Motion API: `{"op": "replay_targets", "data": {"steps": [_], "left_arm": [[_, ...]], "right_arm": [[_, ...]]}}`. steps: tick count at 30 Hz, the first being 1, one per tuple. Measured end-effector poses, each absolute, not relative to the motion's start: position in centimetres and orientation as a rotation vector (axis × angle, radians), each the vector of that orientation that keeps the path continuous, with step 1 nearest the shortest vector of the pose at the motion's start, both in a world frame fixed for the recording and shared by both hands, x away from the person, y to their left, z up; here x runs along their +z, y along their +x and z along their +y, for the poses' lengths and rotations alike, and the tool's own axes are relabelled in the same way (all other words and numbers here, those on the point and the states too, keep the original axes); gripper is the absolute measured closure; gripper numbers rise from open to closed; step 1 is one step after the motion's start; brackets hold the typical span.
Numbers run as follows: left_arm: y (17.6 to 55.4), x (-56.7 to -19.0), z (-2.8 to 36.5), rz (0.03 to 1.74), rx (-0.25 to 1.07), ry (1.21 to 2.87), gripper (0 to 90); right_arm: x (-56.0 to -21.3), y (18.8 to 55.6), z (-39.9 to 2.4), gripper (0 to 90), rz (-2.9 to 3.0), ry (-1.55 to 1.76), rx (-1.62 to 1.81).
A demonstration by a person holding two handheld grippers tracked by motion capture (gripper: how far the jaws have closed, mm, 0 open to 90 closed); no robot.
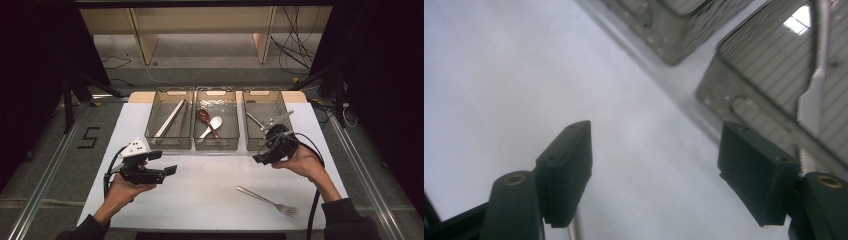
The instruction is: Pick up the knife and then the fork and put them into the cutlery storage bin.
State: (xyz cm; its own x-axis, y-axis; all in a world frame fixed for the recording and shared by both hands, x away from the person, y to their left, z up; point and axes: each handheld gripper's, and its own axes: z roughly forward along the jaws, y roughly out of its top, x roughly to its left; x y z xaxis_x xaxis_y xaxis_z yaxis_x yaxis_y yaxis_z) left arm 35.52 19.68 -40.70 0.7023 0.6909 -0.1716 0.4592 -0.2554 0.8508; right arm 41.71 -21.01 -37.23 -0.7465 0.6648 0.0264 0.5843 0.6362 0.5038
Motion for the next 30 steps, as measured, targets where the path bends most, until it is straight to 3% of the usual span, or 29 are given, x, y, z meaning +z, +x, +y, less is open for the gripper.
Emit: {"op": "replay_targets", "data": {"steps": [19,30], "left_arm": [[35.5,-40.7,19.7,0.886,0.290,1.907,19.3],[35.4,-40.7,19.7,0.882,0.291,1.908,19.3]], "right_arm": [[-40.8,38.5,-20.5,30.6,2.803,1.007,0.638],[-42.1,37.1,-19.9,40.2,2.862,0.963,0.544]]}}
